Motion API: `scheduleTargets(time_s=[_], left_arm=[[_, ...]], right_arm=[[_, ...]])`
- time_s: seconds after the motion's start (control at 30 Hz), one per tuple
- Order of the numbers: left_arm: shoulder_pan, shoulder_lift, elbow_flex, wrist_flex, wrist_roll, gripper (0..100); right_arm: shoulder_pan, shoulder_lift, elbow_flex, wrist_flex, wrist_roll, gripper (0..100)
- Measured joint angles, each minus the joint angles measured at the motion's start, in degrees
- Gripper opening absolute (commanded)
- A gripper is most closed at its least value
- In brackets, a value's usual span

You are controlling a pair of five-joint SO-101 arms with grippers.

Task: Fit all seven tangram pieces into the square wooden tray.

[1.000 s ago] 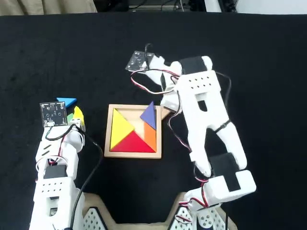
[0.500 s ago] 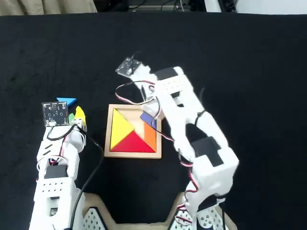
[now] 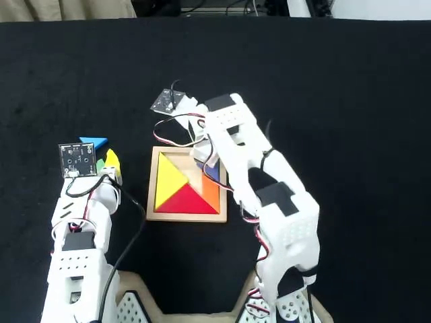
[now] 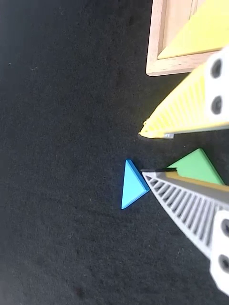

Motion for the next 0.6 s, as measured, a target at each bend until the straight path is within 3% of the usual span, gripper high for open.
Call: scheduleTargets(time_s=[0.13, 0.33, 0.6], left_arm=[[0.00, 0.00, 0.00, 0.00, 0.00, 12], [0.26, 0.00, 0.00, 0.00, 0.00, 12], [0.26, 0.00, 0.00, 0.00, 0.00, 12]], right_arm=[[0.00, 0.62, -1.41, 0.70, 0.00, 25.3], [0.18, 0.70, -1.85, 2.11, 0.00, 10.7], [0.44, -0.26, -3.25, 2.20, -0.09, 3.8]])
